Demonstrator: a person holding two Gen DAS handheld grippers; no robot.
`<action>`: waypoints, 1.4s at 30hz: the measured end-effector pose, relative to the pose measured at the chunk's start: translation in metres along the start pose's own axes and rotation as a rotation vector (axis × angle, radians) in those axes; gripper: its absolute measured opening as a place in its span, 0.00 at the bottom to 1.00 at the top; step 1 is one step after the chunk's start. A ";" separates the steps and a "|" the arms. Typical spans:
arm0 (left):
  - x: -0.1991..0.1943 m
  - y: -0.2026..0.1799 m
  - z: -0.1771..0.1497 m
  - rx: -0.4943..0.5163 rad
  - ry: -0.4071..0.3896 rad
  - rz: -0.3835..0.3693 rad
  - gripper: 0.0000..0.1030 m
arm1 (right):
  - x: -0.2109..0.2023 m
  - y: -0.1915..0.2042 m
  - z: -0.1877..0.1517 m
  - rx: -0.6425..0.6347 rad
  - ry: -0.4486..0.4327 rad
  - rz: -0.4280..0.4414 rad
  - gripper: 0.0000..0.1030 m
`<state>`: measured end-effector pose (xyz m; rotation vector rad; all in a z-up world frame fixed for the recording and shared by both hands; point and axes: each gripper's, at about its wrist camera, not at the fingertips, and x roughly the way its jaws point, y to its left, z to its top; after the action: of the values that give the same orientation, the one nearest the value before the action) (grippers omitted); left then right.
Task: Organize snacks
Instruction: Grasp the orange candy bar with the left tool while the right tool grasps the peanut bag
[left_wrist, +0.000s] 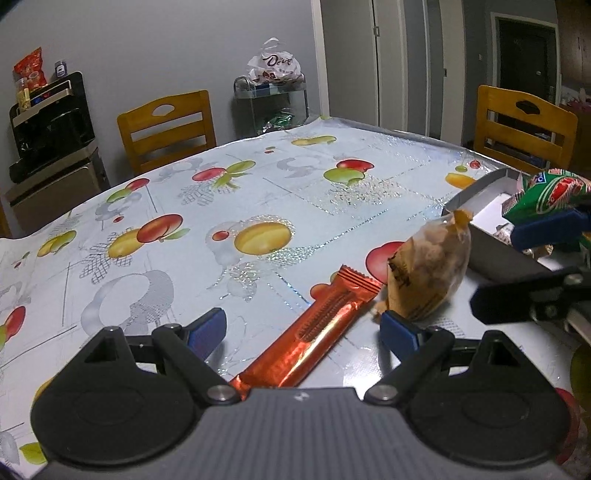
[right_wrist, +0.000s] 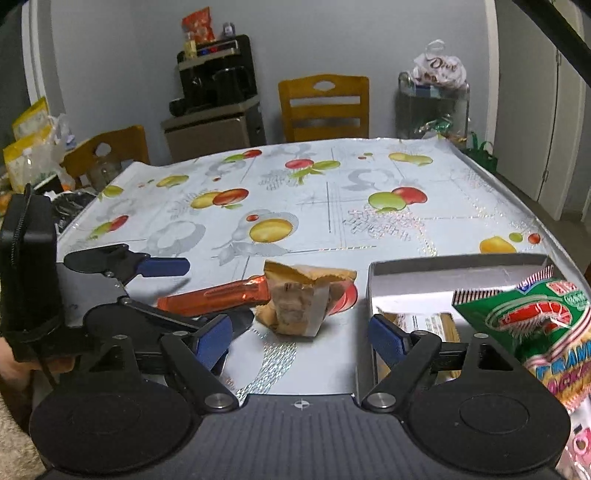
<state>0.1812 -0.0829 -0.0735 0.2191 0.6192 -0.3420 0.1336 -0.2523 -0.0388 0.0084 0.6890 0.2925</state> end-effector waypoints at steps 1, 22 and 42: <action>0.002 0.000 -0.001 0.001 -0.003 -0.006 0.89 | 0.002 0.000 0.001 -0.003 0.000 -0.004 0.79; 0.004 0.008 -0.002 -0.040 0.010 -0.124 0.75 | 0.013 0.013 0.000 -0.122 -0.042 -0.047 0.78; -0.007 0.016 -0.006 -0.001 -0.019 -0.197 0.24 | 0.039 0.008 0.006 0.022 0.004 -0.019 0.42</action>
<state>0.1786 -0.0647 -0.0729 0.1538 0.6235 -0.5326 0.1637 -0.2340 -0.0576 0.0225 0.6960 0.2665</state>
